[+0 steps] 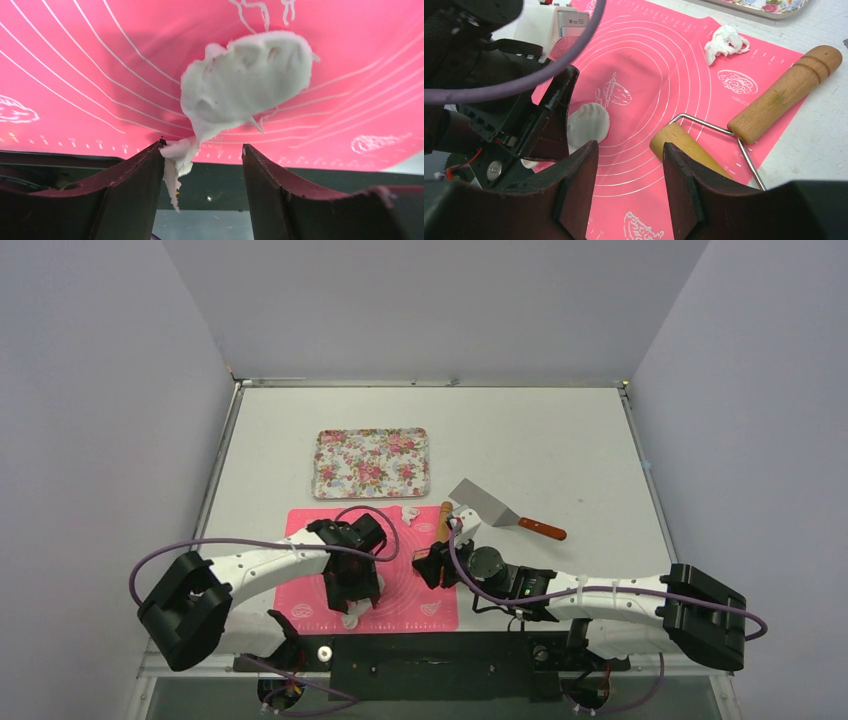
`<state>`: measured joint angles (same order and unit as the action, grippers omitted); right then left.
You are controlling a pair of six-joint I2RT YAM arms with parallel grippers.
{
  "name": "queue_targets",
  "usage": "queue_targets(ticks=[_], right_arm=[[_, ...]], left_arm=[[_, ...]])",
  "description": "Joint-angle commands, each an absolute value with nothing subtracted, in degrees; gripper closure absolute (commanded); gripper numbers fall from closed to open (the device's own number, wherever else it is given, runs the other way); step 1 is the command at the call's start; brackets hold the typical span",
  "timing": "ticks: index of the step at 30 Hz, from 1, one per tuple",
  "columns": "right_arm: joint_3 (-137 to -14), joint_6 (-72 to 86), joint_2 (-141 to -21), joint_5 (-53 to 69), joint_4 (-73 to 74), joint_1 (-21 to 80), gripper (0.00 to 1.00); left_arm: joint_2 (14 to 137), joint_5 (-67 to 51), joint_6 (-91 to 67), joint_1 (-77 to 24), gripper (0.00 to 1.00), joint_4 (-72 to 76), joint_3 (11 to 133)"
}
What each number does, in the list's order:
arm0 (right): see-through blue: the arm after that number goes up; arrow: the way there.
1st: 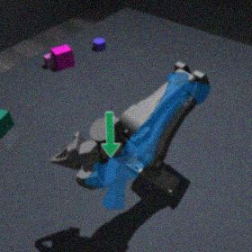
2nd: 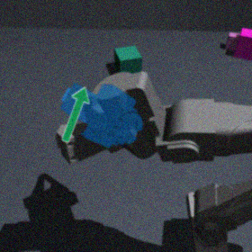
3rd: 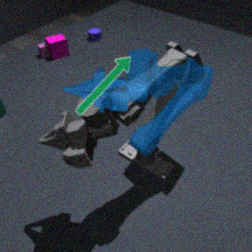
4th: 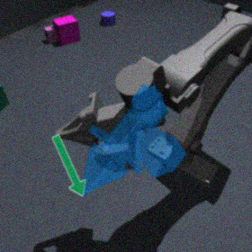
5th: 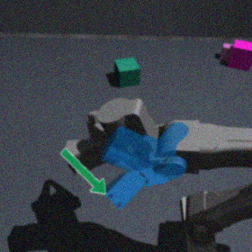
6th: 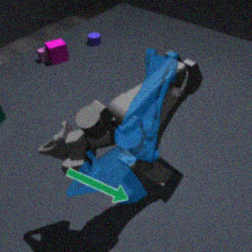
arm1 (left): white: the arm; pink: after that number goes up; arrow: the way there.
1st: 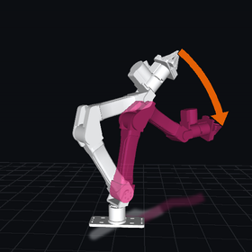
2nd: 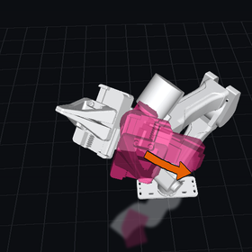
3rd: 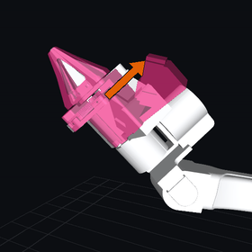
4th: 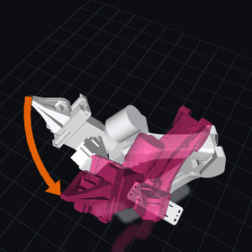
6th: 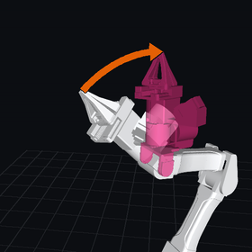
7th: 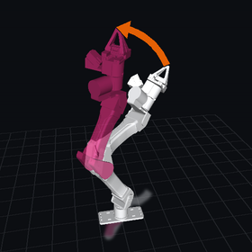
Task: Roll out the dumpling wrappers from the dough
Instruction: Remove the dumpling wrapper from the work surface.
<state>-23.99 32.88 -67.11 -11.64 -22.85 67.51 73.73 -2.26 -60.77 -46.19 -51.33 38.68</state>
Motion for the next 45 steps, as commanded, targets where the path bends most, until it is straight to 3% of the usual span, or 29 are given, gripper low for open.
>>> queue_targets(ticks=[1,13,18,24,27,33,45], right_arm=[[-24.2,30.0,-67.7,-9.8,-24.8,67.3,0.53],[-24.8,33.5,-72.9,-5.7,-33.3,67.3,0.54],[-25.7,34.3,-75.5,-3.5,-34.9,67.5,0.54],[-29.1,33.3,-84.4,2.1,-38.4,68.5,0.56],[-30.1,33.7,-88.6,6.8,-42.1,68.6,0.62],[-32.8,38.2,-93.4,13.3,-51.6,68.8,0.78],[-39.2,49.6,-107.9,19.6,-61.1,69.5,0.81]], left_arm=[[77.7,4.4,-57.6,-47.7,0.45,-51.4,41.6],[80.8,8.6,-61.4,-51.9,0.63,-48.1,40.6],[78.3,10.4,-64.2,-53.0,0.8,-52.0,40.6],[74.2,8.9,-66.2,-53.0,0.81,-52.0,36.8],[72.8,7.9,-66.9,-52.9,0.87,-51.0,35.5],[70.5,4.8,-67.2,-52.7,0.88,-47.7,33.2],[64.3,4.8,-69.0,-51.9,0.98,-52.7,32.1]])
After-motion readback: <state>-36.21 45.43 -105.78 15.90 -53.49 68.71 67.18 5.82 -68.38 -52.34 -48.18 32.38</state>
